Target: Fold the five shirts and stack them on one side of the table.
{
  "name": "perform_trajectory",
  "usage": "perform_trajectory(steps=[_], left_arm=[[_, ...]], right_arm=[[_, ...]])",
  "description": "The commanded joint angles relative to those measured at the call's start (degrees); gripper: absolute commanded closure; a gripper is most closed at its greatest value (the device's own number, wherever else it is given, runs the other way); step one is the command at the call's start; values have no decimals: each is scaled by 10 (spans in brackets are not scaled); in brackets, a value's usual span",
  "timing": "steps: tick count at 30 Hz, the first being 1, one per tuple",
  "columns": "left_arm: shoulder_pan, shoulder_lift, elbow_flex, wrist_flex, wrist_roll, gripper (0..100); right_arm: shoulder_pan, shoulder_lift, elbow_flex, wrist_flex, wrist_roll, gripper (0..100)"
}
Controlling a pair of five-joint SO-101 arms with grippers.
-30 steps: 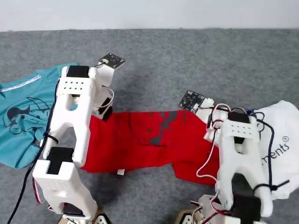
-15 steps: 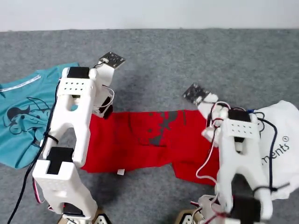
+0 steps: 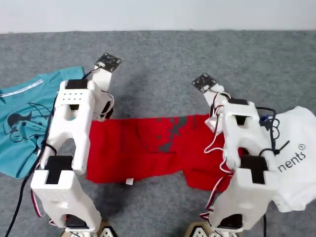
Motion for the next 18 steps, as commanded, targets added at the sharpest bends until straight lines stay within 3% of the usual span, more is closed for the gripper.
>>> perform_trajectory(steps=[1, 11, 14, 18], left_arm=[[-20, -2, -2, -20, -4, 874], [-23, 113, -22, -36, -4, 874], [-22, 132, -58, -18, -4, 874], [-22, 132, -128, 44, -1, 874]], right_arm=[[0, 16, -47, 2, -7, 992], [28, 37, -89, -22, -9, 988], [42, 69, -113, -65, -49, 983], [52, 108, -159, -55, -105, 858]])
